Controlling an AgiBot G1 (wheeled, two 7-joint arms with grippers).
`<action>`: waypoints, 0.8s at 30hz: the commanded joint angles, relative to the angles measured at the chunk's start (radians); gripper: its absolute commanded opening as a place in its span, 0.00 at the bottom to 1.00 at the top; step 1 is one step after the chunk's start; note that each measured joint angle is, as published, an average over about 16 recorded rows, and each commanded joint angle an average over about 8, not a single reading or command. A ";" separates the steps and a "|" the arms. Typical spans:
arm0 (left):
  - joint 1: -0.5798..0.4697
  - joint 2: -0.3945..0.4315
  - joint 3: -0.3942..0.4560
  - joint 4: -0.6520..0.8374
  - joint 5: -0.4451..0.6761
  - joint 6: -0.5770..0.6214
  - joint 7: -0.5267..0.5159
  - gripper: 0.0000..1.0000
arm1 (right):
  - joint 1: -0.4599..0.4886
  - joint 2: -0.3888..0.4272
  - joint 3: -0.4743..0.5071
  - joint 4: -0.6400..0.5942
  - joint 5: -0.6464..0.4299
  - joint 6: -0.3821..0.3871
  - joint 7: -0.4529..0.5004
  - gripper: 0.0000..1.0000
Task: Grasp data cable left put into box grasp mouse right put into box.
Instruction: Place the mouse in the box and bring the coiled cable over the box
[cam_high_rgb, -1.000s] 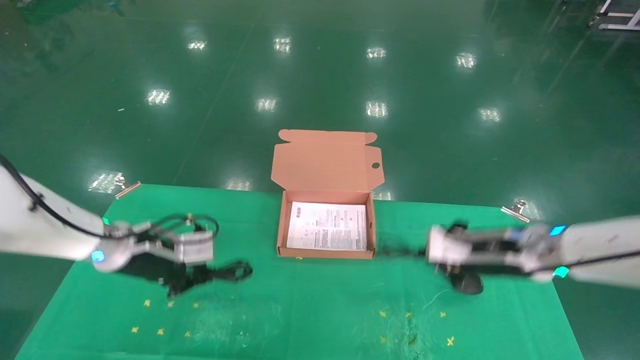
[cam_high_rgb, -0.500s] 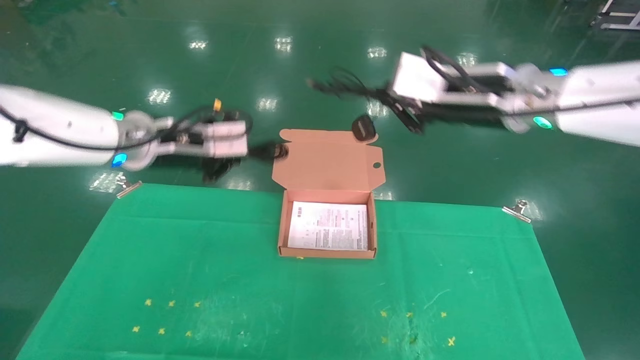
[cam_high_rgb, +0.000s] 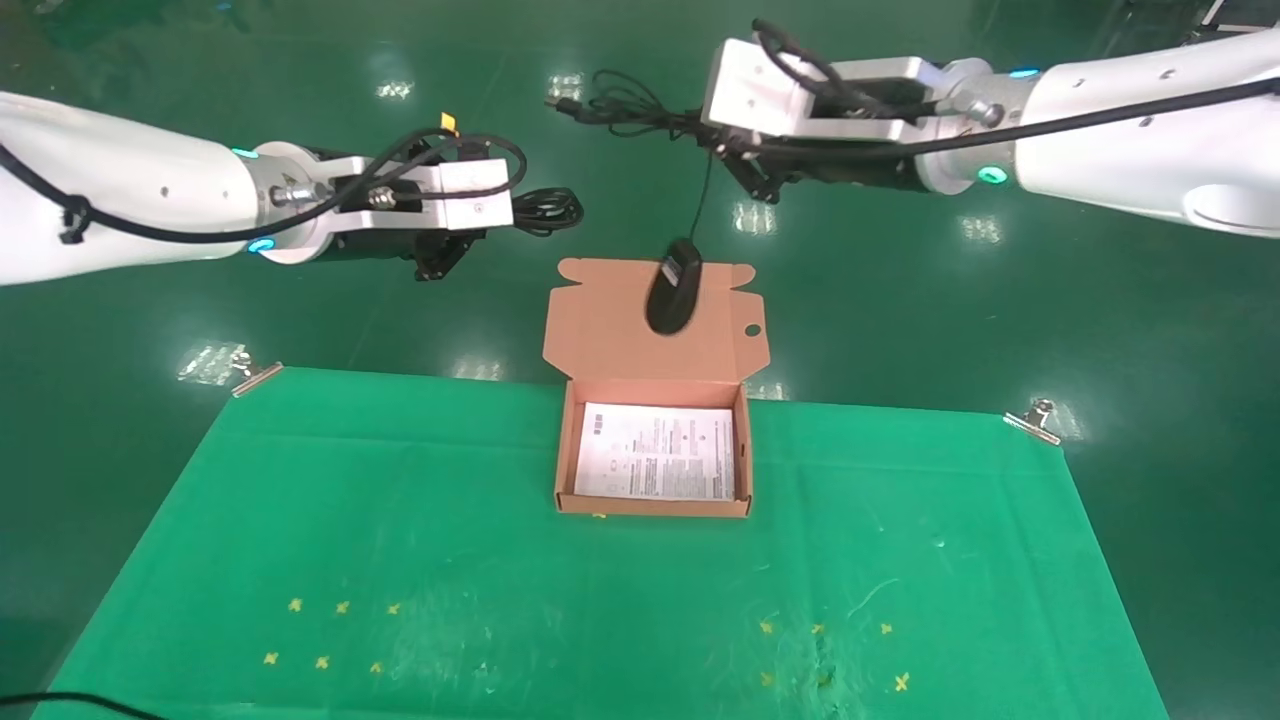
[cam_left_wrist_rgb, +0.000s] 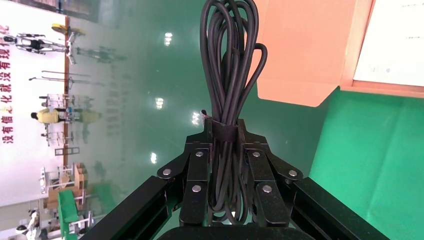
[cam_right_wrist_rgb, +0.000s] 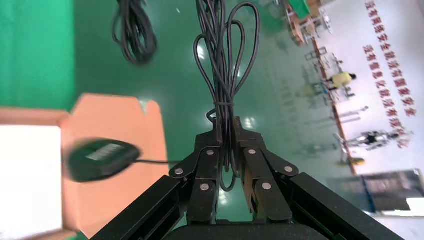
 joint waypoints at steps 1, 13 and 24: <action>0.000 -0.002 0.000 -0.004 0.003 -0.001 -0.003 0.00 | 0.002 -0.009 0.001 -0.002 0.006 -0.001 -0.007 0.00; 0.021 -0.087 0.024 -0.063 0.103 0.088 -0.088 0.00 | -0.041 -0.085 -0.026 -0.120 -0.011 0.038 -0.092 0.00; 0.046 -0.142 0.042 -0.172 0.199 0.219 -0.243 0.00 | -0.116 -0.147 -0.043 -0.189 0.013 0.030 -0.131 0.00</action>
